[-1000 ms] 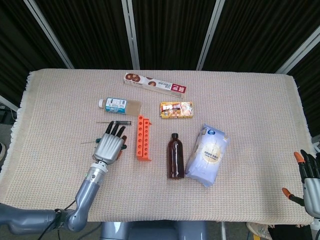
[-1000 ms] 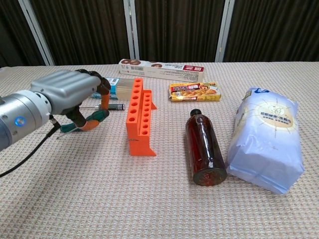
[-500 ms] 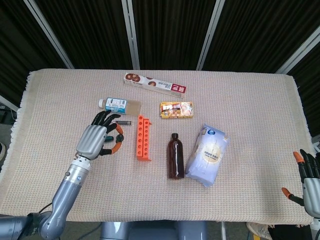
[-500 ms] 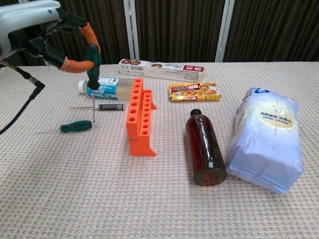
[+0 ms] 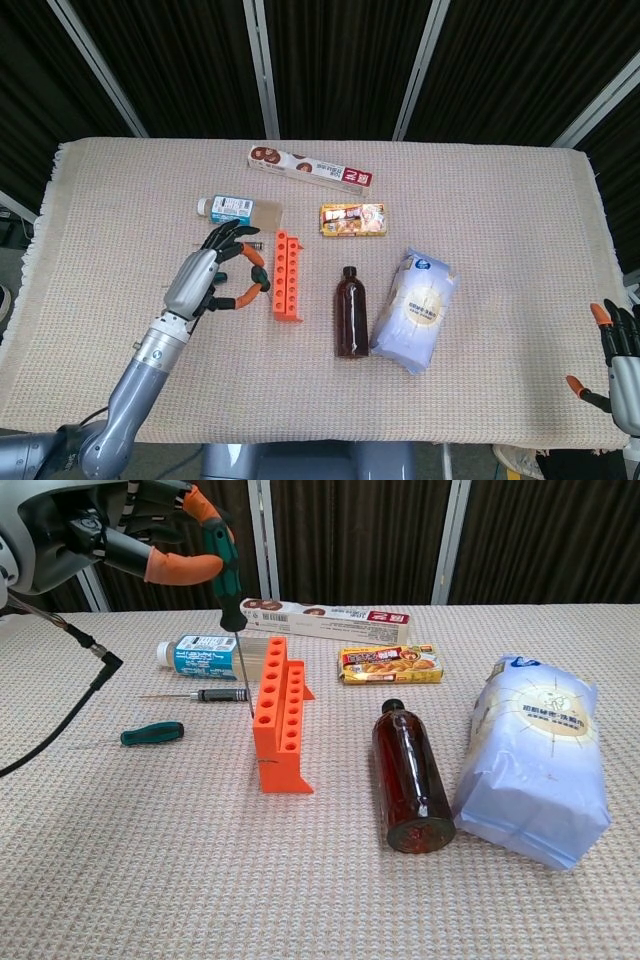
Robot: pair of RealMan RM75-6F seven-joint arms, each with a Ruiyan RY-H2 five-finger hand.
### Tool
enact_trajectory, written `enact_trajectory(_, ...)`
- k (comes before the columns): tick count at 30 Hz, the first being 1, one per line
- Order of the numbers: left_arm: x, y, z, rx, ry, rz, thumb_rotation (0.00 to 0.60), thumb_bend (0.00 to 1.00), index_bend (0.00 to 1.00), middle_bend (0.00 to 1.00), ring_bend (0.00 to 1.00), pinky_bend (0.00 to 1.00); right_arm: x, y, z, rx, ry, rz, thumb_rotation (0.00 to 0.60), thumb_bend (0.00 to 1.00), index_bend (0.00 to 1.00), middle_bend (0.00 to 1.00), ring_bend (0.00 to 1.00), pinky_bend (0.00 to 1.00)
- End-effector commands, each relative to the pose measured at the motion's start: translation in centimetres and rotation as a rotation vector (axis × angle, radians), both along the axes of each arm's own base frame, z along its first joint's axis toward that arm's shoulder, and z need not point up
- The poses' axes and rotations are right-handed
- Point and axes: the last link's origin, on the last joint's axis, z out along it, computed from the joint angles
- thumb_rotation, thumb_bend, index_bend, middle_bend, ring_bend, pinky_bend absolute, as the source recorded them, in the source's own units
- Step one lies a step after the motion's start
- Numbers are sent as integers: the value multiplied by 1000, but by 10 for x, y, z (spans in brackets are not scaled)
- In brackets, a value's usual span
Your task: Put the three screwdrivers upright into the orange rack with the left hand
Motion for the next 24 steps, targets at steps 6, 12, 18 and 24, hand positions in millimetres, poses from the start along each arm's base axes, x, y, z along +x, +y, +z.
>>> enact_trajectory(6,5,-1,1,-40,-59,4,600,413,688,137,0,0,0,0,0,1,0,-2,600,0,0,0,0,0)
enact_trajectory(12,5,-2,2,-54,-63,-3,600,413,687,137,0,0,-1,0,0,1,0,-4,600,0,0,0,0,0)
enact_trajectory(18,7,0,1,-55,-67,-5,600,413,686,136,0,0,-1,0,1,-2,0,-5,600,0,0,0,0,0)
enact_trajectory(24,5,2,-2,-52,-48,-4,600,415,685,136,0,0,-1,-1,0,1,0,-8,600,0,0,0,0,0)
